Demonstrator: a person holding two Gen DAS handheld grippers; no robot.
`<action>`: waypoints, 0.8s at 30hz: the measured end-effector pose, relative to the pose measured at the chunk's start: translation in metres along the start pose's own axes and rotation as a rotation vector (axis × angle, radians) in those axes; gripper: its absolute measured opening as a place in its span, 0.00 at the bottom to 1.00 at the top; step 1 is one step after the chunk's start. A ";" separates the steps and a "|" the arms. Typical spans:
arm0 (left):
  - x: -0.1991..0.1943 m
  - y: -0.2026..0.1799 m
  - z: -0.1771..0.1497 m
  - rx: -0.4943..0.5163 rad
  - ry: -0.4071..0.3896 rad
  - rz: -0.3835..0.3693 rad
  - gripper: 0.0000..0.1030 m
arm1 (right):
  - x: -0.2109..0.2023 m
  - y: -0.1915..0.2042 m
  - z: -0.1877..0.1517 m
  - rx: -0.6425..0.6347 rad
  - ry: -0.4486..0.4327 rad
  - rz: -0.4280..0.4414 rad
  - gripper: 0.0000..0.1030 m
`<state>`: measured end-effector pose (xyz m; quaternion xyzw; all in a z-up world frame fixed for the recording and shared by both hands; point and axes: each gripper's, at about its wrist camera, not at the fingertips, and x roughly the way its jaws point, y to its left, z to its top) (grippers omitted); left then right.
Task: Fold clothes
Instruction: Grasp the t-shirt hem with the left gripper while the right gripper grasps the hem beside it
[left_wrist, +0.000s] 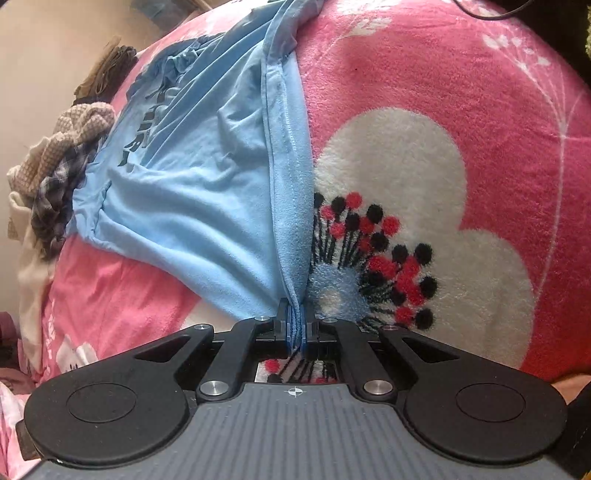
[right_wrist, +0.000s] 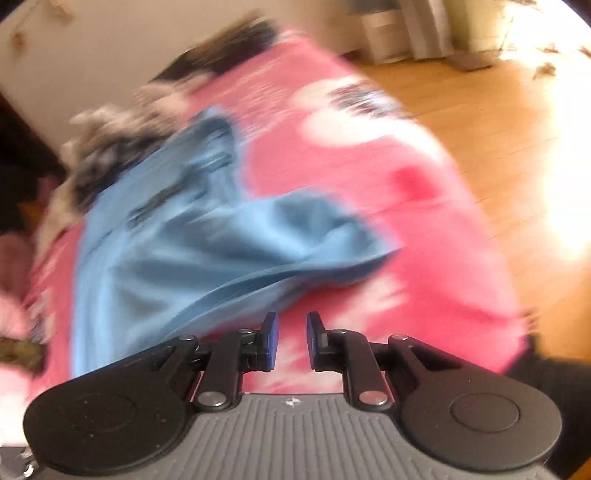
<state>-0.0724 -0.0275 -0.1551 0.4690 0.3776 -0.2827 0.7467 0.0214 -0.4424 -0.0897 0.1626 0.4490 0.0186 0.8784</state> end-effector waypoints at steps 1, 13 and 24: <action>0.000 -0.001 0.000 0.003 0.002 0.002 0.03 | -0.002 0.002 -0.001 -0.094 -0.025 -0.033 0.17; 0.002 -0.001 0.003 -0.003 0.015 0.002 0.03 | 0.022 0.038 -0.054 -1.144 -0.108 -0.244 0.32; 0.003 -0.001 0.000 -0.007 0.000 -0.001 0.03 | 0.055 0.043 -0.069 -1.326 -0.104 -0.312 0.17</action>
